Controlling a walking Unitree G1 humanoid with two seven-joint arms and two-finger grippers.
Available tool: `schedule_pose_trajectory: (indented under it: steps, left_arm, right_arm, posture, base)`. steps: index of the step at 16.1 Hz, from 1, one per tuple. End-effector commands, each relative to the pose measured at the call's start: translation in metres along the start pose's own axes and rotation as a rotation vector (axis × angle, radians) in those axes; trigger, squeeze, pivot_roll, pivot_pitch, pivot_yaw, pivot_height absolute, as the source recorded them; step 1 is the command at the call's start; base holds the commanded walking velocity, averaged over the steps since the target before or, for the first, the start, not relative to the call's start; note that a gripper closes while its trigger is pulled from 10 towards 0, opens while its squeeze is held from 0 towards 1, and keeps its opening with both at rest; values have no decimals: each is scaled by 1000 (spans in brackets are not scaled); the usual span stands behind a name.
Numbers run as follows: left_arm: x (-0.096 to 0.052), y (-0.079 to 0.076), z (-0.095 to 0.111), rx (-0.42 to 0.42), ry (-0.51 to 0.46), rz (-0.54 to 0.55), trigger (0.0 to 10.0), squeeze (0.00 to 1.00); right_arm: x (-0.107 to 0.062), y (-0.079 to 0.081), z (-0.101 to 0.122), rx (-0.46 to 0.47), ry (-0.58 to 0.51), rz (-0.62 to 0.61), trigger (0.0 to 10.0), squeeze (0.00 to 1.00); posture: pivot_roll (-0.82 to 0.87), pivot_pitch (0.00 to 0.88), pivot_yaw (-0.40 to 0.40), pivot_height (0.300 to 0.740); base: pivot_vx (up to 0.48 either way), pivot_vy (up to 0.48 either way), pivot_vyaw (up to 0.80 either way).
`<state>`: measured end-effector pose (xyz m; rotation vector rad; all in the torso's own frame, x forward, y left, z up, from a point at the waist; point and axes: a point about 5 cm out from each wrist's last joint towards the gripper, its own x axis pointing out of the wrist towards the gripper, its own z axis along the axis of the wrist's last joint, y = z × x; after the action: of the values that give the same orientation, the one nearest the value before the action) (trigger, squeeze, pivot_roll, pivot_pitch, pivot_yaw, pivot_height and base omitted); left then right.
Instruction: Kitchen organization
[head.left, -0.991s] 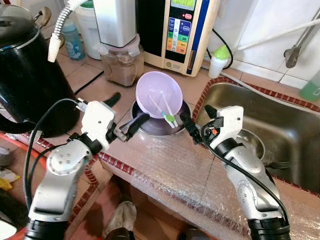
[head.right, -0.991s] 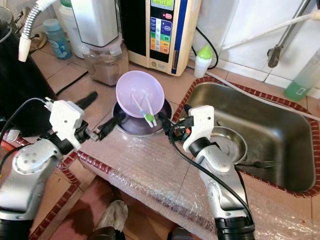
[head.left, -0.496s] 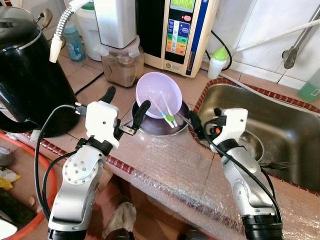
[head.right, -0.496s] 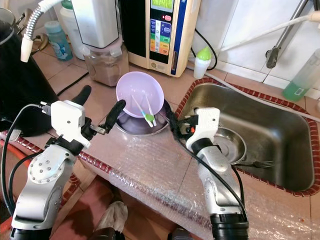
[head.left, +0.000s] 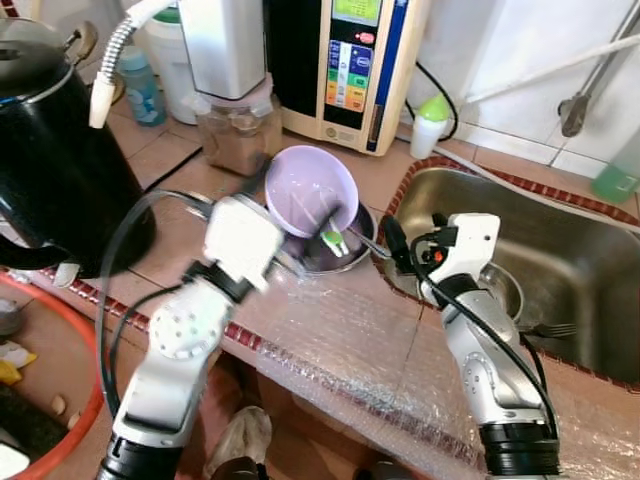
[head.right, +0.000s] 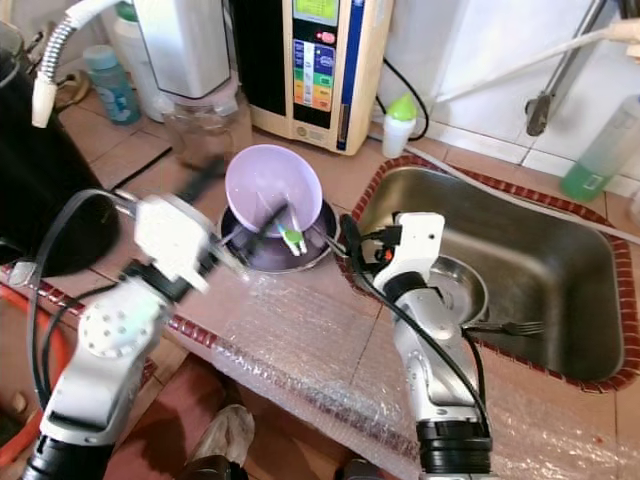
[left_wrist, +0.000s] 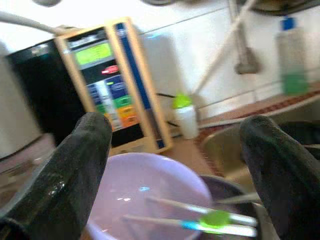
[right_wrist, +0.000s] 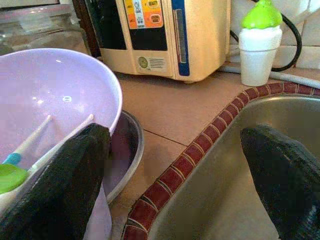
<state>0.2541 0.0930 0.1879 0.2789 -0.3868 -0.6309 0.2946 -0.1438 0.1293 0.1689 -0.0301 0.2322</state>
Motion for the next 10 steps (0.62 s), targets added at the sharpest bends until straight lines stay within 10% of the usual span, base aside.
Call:
schedule_pose_trajectory:
  steps: [1,10]
  left_arm:
    - [-2,-4,-8,3,35,-40,10000,0]
    - [4,5,-18,-20,69,112,10000,0]
  right_arm:
    - [0,-2,-1,-2,7,-4,10000,0]
    - [1,-11,-4,17,23,-69,10000,0]
  posture:
    - [-42,0,0,740]
    - [-49,0,6,740]
  base:
    - [0,0,0]
    - [0,0,-501]
